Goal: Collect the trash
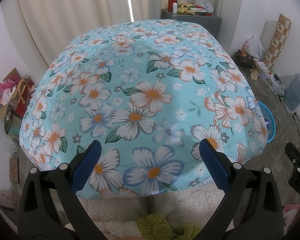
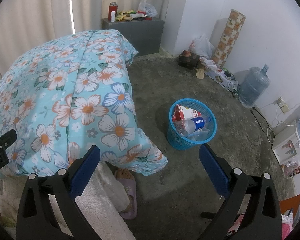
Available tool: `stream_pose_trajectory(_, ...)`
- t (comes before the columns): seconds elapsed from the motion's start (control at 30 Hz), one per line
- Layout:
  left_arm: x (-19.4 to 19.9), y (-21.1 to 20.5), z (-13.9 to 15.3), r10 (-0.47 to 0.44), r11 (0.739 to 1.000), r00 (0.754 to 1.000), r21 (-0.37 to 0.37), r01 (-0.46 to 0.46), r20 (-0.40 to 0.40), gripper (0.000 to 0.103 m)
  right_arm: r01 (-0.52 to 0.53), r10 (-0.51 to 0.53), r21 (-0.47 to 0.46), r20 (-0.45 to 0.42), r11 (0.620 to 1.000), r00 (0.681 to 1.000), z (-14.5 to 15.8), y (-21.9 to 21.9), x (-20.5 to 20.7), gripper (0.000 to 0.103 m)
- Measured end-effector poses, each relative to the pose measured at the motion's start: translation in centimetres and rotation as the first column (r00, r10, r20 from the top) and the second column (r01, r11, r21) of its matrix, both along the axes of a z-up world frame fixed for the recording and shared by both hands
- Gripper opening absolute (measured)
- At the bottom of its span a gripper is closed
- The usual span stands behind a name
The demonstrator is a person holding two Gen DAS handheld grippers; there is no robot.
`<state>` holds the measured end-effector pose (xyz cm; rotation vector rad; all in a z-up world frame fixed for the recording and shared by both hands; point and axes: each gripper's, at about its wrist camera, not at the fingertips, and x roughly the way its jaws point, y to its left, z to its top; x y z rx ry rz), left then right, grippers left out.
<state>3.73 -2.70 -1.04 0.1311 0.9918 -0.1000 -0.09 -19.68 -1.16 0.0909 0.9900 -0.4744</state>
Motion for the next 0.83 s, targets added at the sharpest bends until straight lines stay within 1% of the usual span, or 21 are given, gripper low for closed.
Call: stream_pose_trajectory(0.83, -0.07, -0.05, 0.02, 0.002, 1.000, 1.000, 0.000, -0.002, 0.000, 0.094, 0.001, -0.001, 0.000, 0.001, 1.000, 1.000, 0.01, 0.12, 0.02, 0.096)
